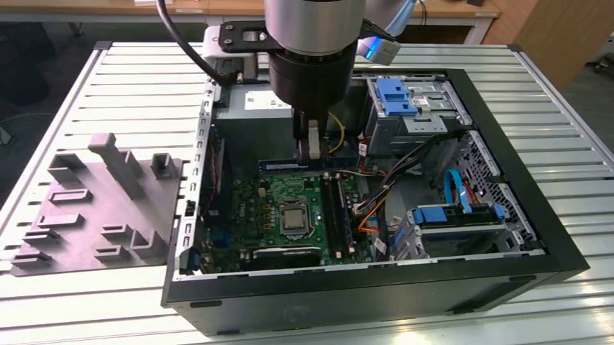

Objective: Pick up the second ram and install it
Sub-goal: 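Insert the second ram into the second slot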

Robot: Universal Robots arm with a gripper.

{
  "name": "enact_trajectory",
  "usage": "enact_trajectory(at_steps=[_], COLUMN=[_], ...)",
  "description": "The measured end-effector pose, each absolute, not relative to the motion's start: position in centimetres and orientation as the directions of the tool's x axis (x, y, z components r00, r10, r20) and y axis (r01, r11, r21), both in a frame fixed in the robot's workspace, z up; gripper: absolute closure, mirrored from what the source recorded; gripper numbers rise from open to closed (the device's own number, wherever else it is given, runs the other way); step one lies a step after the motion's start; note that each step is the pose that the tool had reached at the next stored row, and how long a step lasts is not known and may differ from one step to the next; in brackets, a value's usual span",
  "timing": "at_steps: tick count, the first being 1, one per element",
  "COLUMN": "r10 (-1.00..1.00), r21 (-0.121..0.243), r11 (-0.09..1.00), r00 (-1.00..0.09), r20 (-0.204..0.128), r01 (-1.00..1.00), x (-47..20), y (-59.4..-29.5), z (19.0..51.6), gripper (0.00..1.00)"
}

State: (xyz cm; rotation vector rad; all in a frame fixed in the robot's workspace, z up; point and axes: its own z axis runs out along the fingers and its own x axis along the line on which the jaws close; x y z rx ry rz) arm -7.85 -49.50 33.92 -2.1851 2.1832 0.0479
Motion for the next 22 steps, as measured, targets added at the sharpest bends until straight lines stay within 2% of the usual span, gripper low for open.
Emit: enact_trajectory(at_steps=[5, 22], r10=[-0.998, -0.947], r21=[-0.015, -0.015], r11=[0.02, 0.316], r00=[-0.019, -0.315], r20=[-0.059, -0.059], r01=[-1.0, -0.948], x=[-7.85, -7.85], y=[-49.5, -49.5], z=[33.88, 33.42], gripper=[0.89, 0.89])
